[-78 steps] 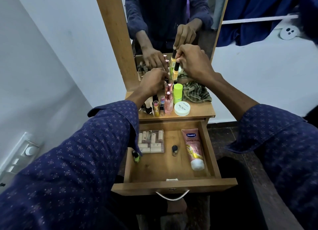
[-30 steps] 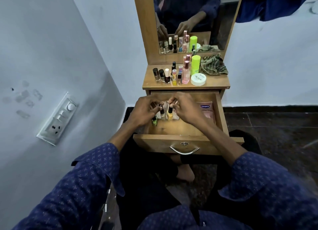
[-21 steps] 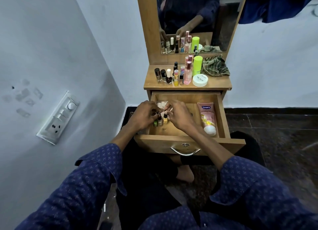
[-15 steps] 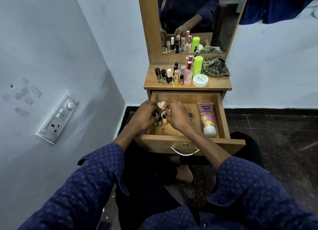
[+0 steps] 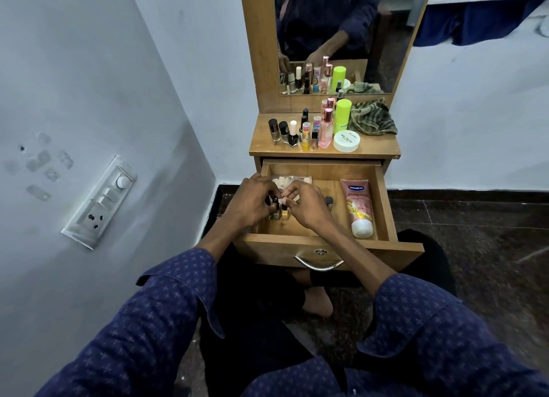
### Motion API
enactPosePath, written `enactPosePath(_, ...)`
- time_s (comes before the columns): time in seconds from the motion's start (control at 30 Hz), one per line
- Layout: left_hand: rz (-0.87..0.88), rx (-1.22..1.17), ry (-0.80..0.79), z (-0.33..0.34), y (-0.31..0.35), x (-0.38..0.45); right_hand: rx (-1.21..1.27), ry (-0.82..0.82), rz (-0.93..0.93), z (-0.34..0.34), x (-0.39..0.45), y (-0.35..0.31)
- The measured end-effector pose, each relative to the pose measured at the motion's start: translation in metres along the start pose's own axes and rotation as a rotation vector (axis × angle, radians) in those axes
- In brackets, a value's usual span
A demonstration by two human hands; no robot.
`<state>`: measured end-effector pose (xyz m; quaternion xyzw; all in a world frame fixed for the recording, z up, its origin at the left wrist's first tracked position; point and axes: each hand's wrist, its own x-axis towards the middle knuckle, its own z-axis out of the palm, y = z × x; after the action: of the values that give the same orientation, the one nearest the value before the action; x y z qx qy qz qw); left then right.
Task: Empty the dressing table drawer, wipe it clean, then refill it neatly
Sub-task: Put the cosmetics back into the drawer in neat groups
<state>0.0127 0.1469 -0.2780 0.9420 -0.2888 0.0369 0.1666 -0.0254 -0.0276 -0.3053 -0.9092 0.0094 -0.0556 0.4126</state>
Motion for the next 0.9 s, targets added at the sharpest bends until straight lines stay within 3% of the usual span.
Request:
enactPosePath(0.43,0.055,0.005,-0.018,-0.003,-0.001,0.007,0.172,-0.072,0.212,-0.007,0.008,0.002)
enactPosePath(0.6,0.036,-0.046,0.023,-0.013,-0.002,0.019,0.057,0.000,0.150,-0.035,0.015,-0.015)
enactPosePath(0.73,0.044,-0.073,0.134,-0.030,0.003,0.036,0.047,0.101,0.027,-0.056,0.027,-0.026)
enactPosePath(0.9,0.068,-0.064,0.284,-0.049,0.014,0.070,-0.162,0.252,-0.147,-0.092,0.047,-0.043)
